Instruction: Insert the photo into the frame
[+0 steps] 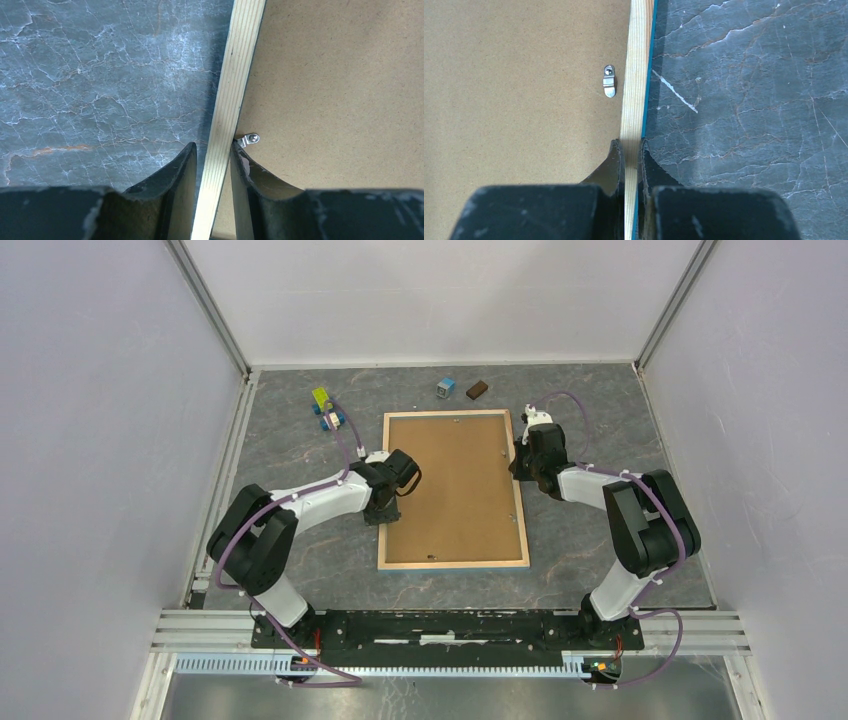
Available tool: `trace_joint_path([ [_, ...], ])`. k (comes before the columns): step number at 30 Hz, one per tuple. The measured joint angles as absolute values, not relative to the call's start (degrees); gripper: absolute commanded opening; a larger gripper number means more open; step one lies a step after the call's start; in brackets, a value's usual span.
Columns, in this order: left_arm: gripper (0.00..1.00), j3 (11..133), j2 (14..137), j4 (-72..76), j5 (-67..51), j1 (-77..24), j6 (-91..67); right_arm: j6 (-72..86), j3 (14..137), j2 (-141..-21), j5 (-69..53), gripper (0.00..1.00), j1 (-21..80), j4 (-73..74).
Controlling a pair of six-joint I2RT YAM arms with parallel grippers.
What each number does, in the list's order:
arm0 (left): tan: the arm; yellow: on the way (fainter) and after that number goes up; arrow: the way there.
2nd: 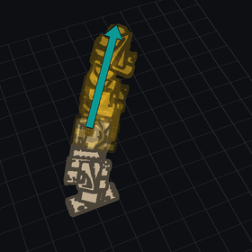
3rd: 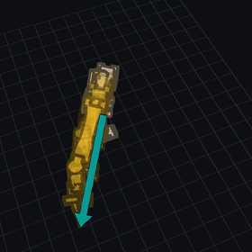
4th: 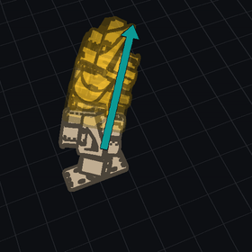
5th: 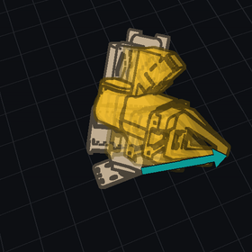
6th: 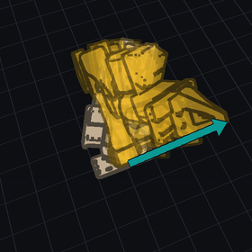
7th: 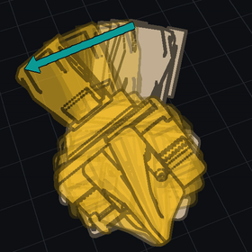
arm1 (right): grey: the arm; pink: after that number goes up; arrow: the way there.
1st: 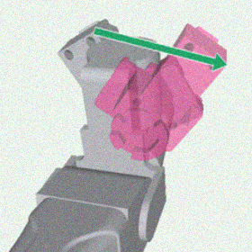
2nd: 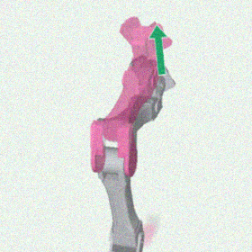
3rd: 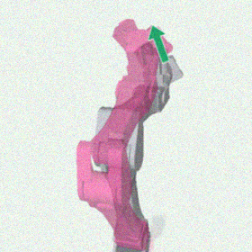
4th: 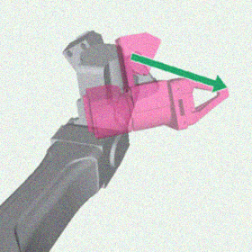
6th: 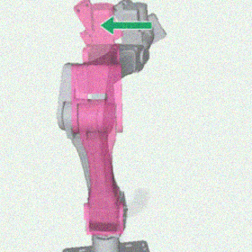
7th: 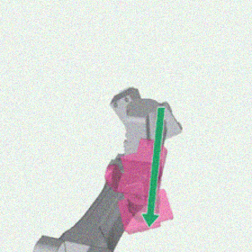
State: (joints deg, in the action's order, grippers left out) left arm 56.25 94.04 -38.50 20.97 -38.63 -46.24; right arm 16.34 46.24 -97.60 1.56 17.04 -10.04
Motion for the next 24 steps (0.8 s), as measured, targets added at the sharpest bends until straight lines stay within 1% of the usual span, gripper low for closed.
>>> trace_joint_path([
  [7, 0.39, 56.3, 94.0, -38.5, 21.1, -38.7, -46.2, 16.3, 46.3, -97.6, 1.3, 0.0, 17.0, -10.0],
  [12, 0.57, 56.3, 94.0, -39.1, 21.5, -38.5, -45.9, 16.3, 46.3, -97.7, 1.3, 0.0, 16.9, -9.9],
  [13, 0.6, 56.3, 94.0, -39.4, 21.5, -38.4, -45.8, 16.3, 46.4, -97.7, 1.3, 0.0, 16.9, -9.8],
  [15, 0.61, 56.2, 93.8, -39.9, 21.8, -38.3, -45.5, 16.3, 46.4, -97.7, 1.2, 0.0, 16.9, -9.8],
  [18, 0.59, 56.2, 93.7, -40.2, 22.0, -38.2, -45.5, 16.3, 46.4, -97.7, 1.1, 0.0, 16.9, -9.8],
  [24, 0.44, 56.2, 93.9, -39.2, 21.9, -38.4, -45.5, 16.2, 46.5, -97.8, 1.0, 0.0, 16.8, -9.7],
])
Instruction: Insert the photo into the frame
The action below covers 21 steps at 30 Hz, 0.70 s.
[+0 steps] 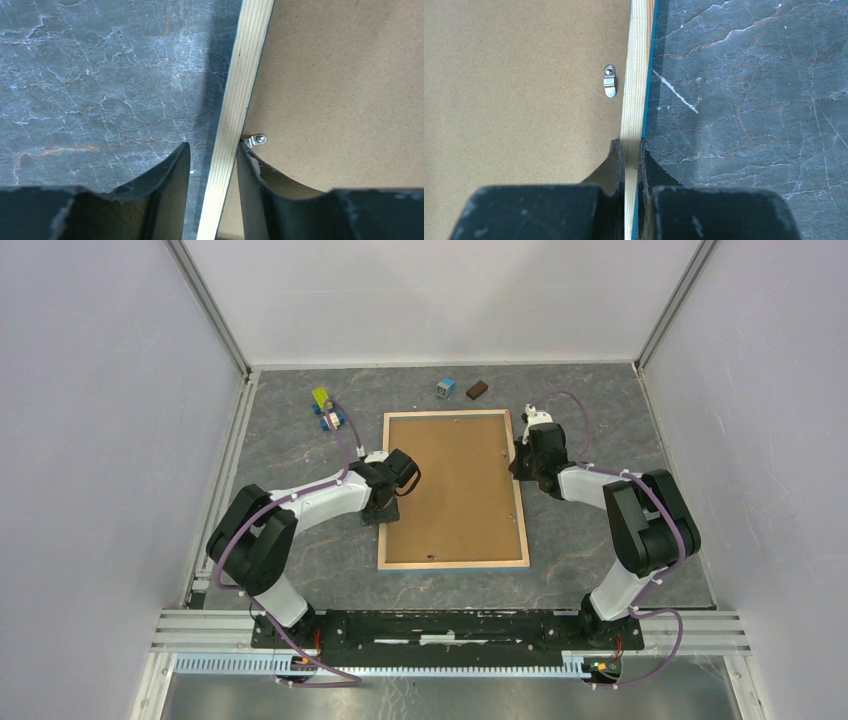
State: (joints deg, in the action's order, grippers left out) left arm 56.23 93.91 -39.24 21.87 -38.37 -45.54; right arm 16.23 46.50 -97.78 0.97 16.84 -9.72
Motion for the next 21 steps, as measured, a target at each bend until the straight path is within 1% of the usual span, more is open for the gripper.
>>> trace_joint_path([
  [4, 0.4, 56.1, 94.0, -38.1, 21.9, -38.3, -45.5, 16.2, 46.7, -98.2, 0.8, 0.0, 16.8, -10.3],
  [5, 0.4, 55.8, 93.8, -37.5, 22.0, -38.2, -45.6, 16.3, 46.9, -98.5, 0.6, 0.0, 16.8, -10.7],
  [6, 0.43, 55.5, 93.6, -37.1, 22.0, -38.1, -45.6, 16.3, 47.0, -98.7, 0.4, 0.0, 16.8, -10.9],
  [7, 0.47, 55.1, 93.3, -36.6, 22.0, -38.0, -45.6, 16.2, 47.0, -98.7, 0.4, 0.0, 16.8, -11.1],
  [10, 0.7, 53.7, 92.0, -35.7, 21.9, -37.8, -45.4, 16.2, 47.0, -98.7, 0.4, 0.0, 16.8, -11.1],
  [11, 0.76, 53.0, 91.2, -35.7, 22.0, -37.6, -45.2, 16.2, 47.0, -98.7, 0.4, 0.0, 16.8, -11.1],
  [13, 0.83, 51.2, 88.9, -35.7, 21.3, -37.2, -44.9, 16.2, 47.0, -98.7, 0.4, 0.0, 16.8, -11.1],
  [17, 0.94, 49.7, 82.7, -36.1, 19.8, -37.1, -44.6, 16.2, 47.1, -98.8, -0.1, 0.0, 16.8, -11.3],
  [19, 0.95, 50.3, 79.4, -35.9, 19.6, -37.1, -44.5, 16.1, 47.2, -98.9, 0.0, 0.0, 16.8, -11.1],
  [21, 0.96, 52.8, 78.6, -35.9, 20.2, -37.1, -44.4, 15.9, 47.7, -99.0, -0.1, 0.0, 16.8, -10.3],
])
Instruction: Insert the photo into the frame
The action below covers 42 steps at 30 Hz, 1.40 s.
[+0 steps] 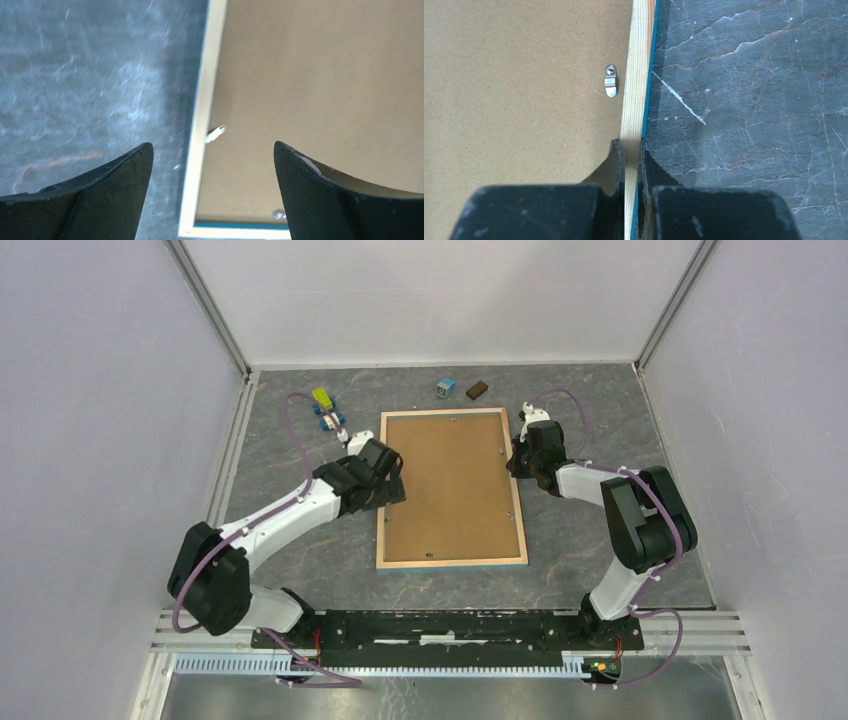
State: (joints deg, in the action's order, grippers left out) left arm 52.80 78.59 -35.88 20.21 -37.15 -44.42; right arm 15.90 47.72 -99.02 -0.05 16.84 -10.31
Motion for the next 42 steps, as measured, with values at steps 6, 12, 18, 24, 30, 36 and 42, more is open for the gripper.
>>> trace_joint_path([
  [6, 0.98, 62.5, 88.4, -30.5, 23.4, -36.8, -43.8, 15.1, 48.6, -99.2, -0.3, 0.0, 16.8, -8.9],
  [12, 0.96, 59.3, 91.5, -29.4, 22.7, -36.8, -42.7, 14.7, 48.6, -99.2, -0.3, 0.0, 16.8, -8.8],
  [18, 0.84, 48.7, 84.0, -32.8, 19.9, -36.8, -42.3, 14.6, 48.6, -99.2, -0.5, 0.0, 16.8, -8.8],
  [24, 0.76, 46.3, 81.9, -32.9, 18.3, -36.7, -42.3, 14.7, 48.6, -99.2, -0.5, 0.0, 16.8, -8.9],
  [30, 0.76, 46.3, 84.0, -31.5, 17.6, -36.8, -42.3, 14.7, 48.6, -99.2, -0.6, 0.0, 16.8, -8.9],
  [36, 0.73, 46.6, 85.5, -31.0, 17.7, -36.8, -42.3, 14.6, 48.6, -99.2, -0.7, 0.0, 16.8, -8.9],
  [42, 0.65, 47.3, 86.3, -30.5, 18.0, -36.8, -42.3, 14.6, 48.6, -99.2, -0.7, 0.0, 16.8, -8.9],
])
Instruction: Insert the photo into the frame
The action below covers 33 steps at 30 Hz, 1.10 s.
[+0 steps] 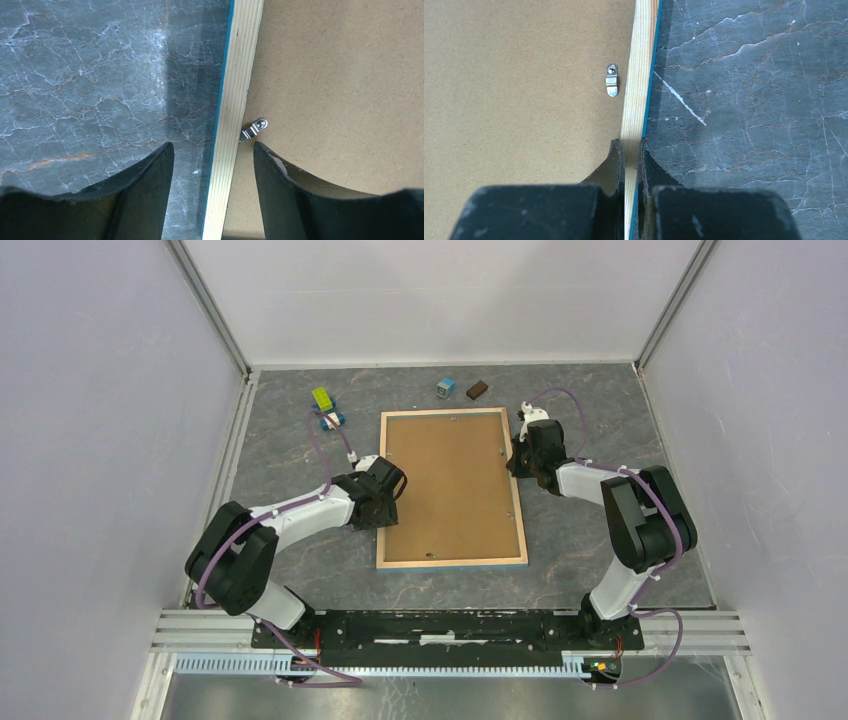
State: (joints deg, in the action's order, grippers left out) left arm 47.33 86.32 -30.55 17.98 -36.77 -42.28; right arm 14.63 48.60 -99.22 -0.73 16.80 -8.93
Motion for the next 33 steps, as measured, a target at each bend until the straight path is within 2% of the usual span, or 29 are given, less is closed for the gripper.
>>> trace_joint_path([
  [5, 0.59, 47.3, 86.3, -30.3, 19.3, -36.7, -42.3, 14.6, 48.6, -99.2, -0.9, 0.0, 16.7, -8.9],
  [24, 0.5, 48.3, 87.7, -29.9, 20.4, -36.6, -42.4, 14.6, 48.6, -99.3, -1.1, 0.0, 16.7, -9.0],
  [28, 0.43, 48.4, 87.7, -29.8, 20.2, -36.6, -42.4, 14.7, 48.6, -99.3, -1.2, 0.0, 16.6, -9.0],
  [31, 0.48, 48.4, 87.7, -29.5, 20.0, -36.6, -42.4, 14.7, 48.6, -99.3, -1.5, 0.0, 16.6, -9.1],
  [33, 0.69, 48.2, 87.3, -29.9, 20.1, -36.4, -42.4, 14.7, 48.6, -99.6, -2.1, 0.0, 16.6, -9.7],
])
